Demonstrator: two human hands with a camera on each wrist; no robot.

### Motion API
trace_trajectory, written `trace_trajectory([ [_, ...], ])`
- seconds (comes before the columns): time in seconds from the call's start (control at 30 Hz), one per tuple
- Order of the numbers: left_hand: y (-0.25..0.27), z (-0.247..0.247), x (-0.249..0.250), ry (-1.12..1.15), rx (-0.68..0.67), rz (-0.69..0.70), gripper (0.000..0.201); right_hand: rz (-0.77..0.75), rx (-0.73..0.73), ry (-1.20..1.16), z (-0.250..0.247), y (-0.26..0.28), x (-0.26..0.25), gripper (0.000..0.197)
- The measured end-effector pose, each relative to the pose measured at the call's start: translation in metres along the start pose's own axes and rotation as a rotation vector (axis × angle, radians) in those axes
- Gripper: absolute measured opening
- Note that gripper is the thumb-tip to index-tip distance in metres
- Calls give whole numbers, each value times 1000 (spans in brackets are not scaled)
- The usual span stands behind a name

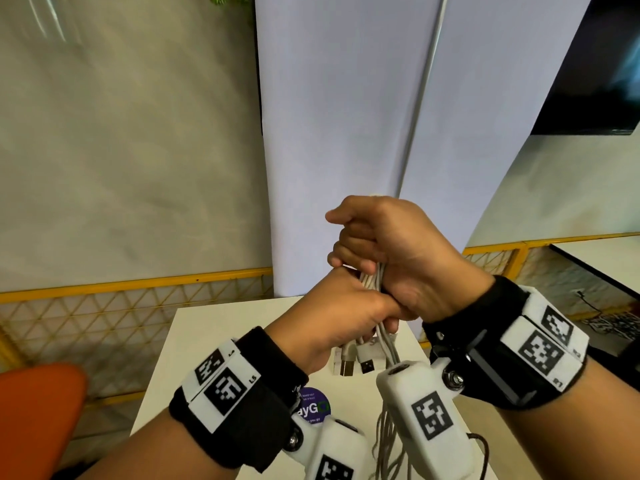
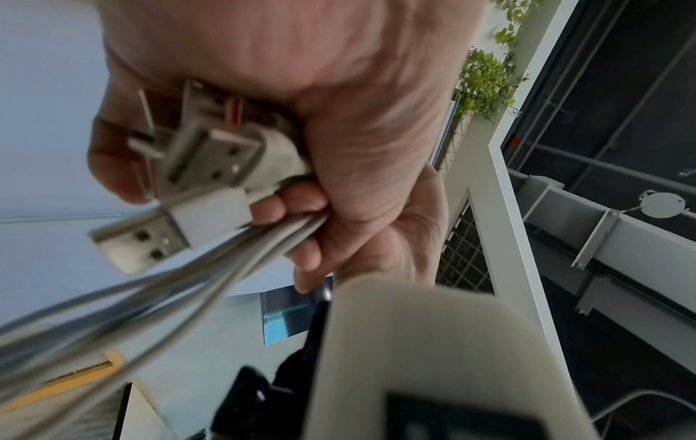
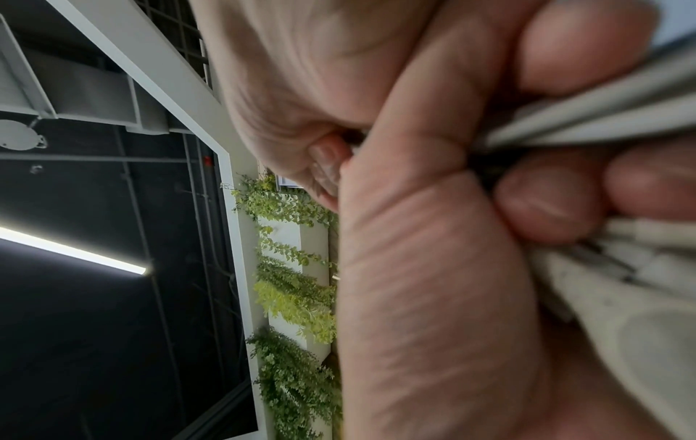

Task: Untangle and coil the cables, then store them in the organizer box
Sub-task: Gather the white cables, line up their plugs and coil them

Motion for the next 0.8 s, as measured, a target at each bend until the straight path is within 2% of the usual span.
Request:
trace_trajectory([
  [0.13, 1, 1, 5, -8, 28, -9, 27, 5, -10, -28, 2, 1, -5, 48],
  [0.27, 2, -1, 8, -26, 73, -29, 25, 54, -36, -19, 1, -1, -7, 54],
  [0.43, 3, 0, 8, -26, 26, -61, 33, 56, -102, -60, 1, 4, -13, 53],
  [0.6, 3, -3, 7, -51, 8, -72, 32, -4, -67, -87, 5, 7, -15, 55],
  [0.73, 4, -7, 14, -91, -19, -21, 23, -21, -52, -62, 8, 7, -17, 54],
  [0.8, 3, -10, 18, -109, -11, 30, 26, -26, -57, -43, 8, 7, -19, 55],
])
Point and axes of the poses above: each hand's wrist, its own y-axis away from the middle knuckle, its own z-axis out of the palm, x = y × z, the point moved 2 cm from there along -y, towards the middle knuckle, and after that the axes turned 6 degrees about z, right-handed, at the moved point
